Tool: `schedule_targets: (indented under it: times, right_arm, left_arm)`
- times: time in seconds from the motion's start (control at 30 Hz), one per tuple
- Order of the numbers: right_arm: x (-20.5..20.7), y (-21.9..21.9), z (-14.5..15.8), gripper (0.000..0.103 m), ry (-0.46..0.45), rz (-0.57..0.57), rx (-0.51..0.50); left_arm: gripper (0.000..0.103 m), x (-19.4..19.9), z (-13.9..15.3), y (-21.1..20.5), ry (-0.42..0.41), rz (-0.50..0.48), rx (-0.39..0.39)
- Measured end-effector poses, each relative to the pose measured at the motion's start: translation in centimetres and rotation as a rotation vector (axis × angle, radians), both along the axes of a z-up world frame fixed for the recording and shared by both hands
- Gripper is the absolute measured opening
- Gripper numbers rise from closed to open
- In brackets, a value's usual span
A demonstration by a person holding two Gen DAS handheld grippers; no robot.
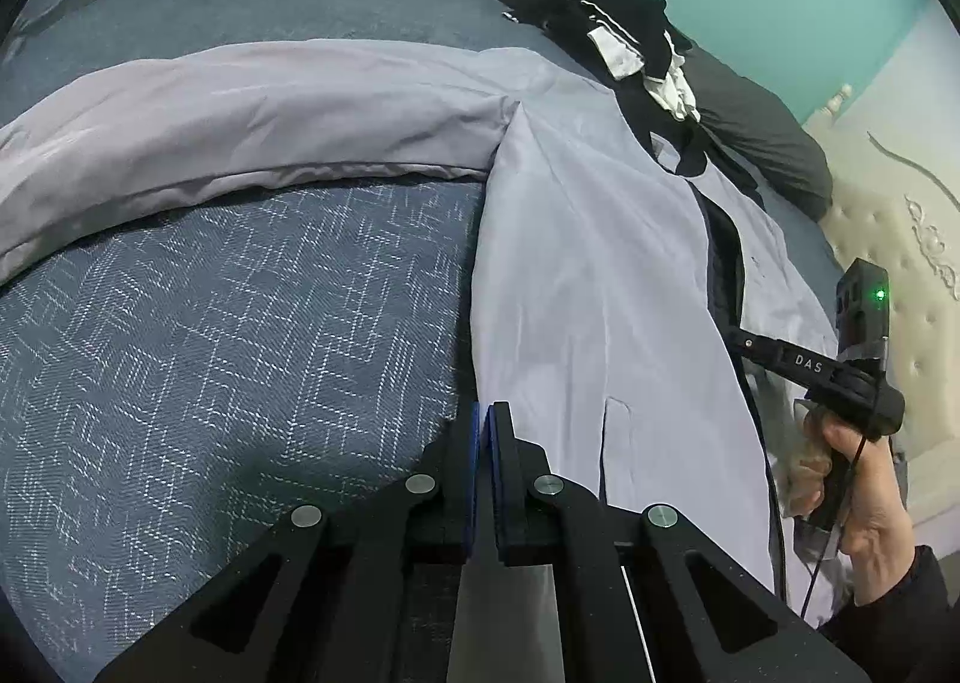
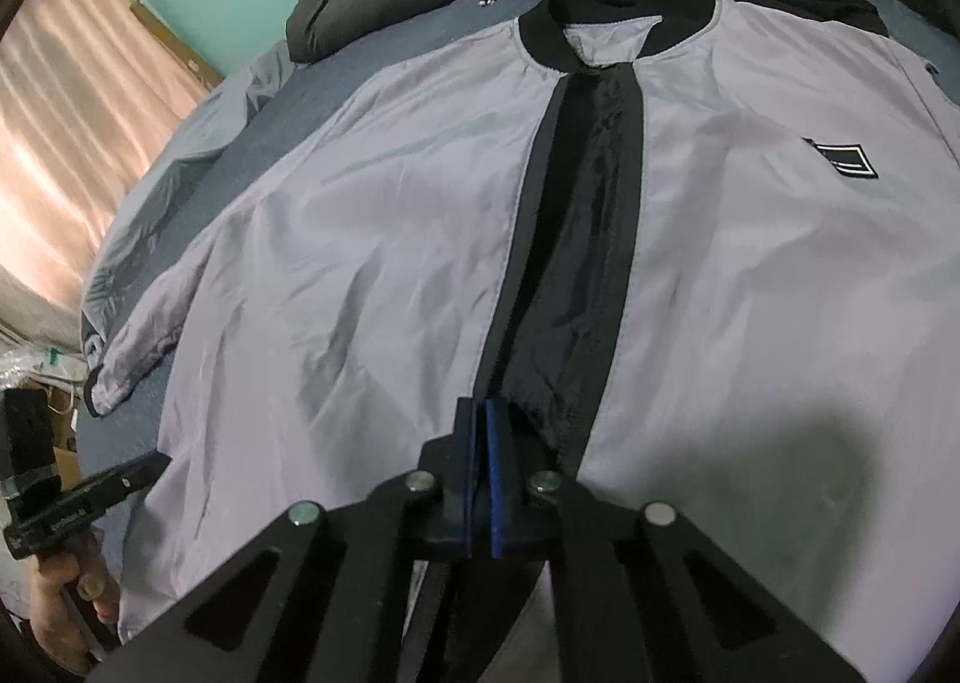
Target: Fold clothes
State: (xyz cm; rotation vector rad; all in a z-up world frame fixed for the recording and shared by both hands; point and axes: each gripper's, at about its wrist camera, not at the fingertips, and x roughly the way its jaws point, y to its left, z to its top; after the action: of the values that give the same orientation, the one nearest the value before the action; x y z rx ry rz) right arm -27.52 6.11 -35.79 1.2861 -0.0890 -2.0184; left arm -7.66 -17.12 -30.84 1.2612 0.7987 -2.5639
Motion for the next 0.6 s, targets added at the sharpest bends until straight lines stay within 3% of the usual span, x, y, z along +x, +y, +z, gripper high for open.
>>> schedule_targets:
  times: [0.33,0.6]
  right_arm:
    - [-0.5,1.7,1.3,0.003,-0.002,-0.05,-0.073]
    - [-0.3,2.5,0.7,0.002,0.027,-0.081,0.02]
  left_arm:
    - [0.004,0.4,0.2,-0.1,0.004,0.005,0.003]
    - [0.004,0.5,0.2,-0.3,-0.002,0.005,0.006]
